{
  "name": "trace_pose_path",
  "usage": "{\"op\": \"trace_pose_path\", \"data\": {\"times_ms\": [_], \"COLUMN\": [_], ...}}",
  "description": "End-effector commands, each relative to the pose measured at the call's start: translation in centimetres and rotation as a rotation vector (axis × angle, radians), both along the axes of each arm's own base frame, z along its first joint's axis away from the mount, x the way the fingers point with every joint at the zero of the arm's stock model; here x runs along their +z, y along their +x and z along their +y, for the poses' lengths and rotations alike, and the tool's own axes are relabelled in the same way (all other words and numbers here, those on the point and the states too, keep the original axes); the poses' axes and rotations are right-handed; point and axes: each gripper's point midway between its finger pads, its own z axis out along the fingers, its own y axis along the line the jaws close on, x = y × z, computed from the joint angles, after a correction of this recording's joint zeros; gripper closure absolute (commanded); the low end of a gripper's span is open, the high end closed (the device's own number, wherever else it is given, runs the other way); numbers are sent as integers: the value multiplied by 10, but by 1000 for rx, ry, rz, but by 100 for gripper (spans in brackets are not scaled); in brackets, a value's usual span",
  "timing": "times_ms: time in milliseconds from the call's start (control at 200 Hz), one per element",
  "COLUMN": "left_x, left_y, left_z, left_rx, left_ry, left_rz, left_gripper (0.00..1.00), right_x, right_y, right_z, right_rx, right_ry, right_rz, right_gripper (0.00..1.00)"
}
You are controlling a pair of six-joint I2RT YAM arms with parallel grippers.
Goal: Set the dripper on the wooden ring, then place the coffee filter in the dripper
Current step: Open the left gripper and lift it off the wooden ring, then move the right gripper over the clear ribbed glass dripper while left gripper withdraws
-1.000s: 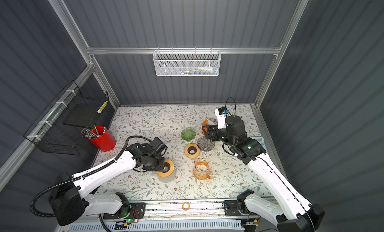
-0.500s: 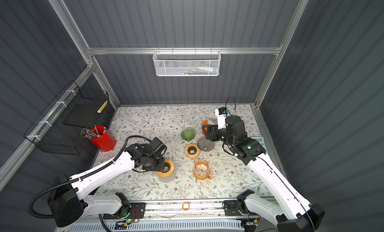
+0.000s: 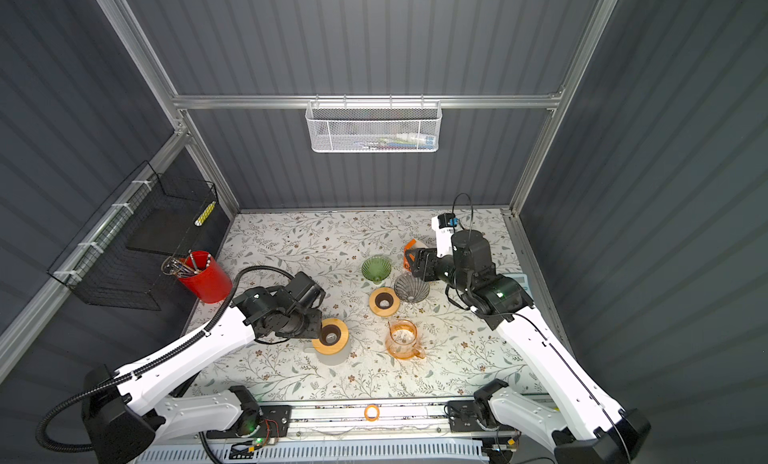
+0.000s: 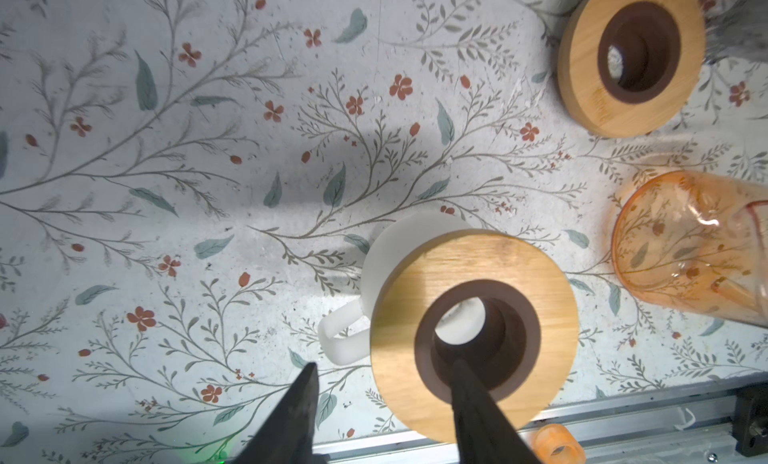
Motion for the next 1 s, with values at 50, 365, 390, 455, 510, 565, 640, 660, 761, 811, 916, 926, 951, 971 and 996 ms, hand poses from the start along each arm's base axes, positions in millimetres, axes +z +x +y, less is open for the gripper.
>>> {"op": "trace_pose_path", "data": {"times_ms": [50,365,390,455,510,565,640,660,761,811,916,926,951,971,996], "left_x": [29,58,61,67,72,73,76,77,76,77,80,79,79,79,79], "left_y": [12,74,78,86,92,98,106,108,118,123,127,128,128,129,129], "left_z": [3,-72,-79,-92,-98,-100,-95,-93,-73,-63,-54,-53,-52,-52,-52], "left_rx": [-22,-147,-150,-152,-148,-146,-128,-121,-70,-53,-40,-39,-38,-41,-44], "left_ry": [21,-122,-150,-222,-272,-304,-359,-378,-432,-424,-419,-416,-411,-406,-400], "left_rz": [-94,-248,-262,-287,-292,-286,-271,-266,-261,-270,-283,-283,-288,-290,-292], "left_gripper": [47,46,46,46,46,46,46,46,46,46,46,46,46,46,46], "right_x": [-17,-82,-88,-103,-113,-121,-125,-130,-144,-148,-155,-156,-157,-158,-160], "right_y": [-5,-20,-20,-22,-23,-23,-23,-22,-18,-16,-11,-11,-10,-9,-7], "right_z": [-17,-56,-58,-59,-59,-57,-57,-57,-58,-56,-53,-53,-52,-52,-51], "right_rx": [-61,-191,-197,-195,-195,-188,-189,-191,-196,-189,-178,-176,-173,-171,-168], "right_ry": [-84,-277,-291,-313,-321,-325,-327,-334,-341,-334,-325,-325,-322,-318,-314], "right_rz": [46,224,244,298,335,361,371,382,426,442,465,467,471,476,482], "right_gripper": [31,29,29,29,29,29,29,29,30,31,32,33,33,34,35]}}
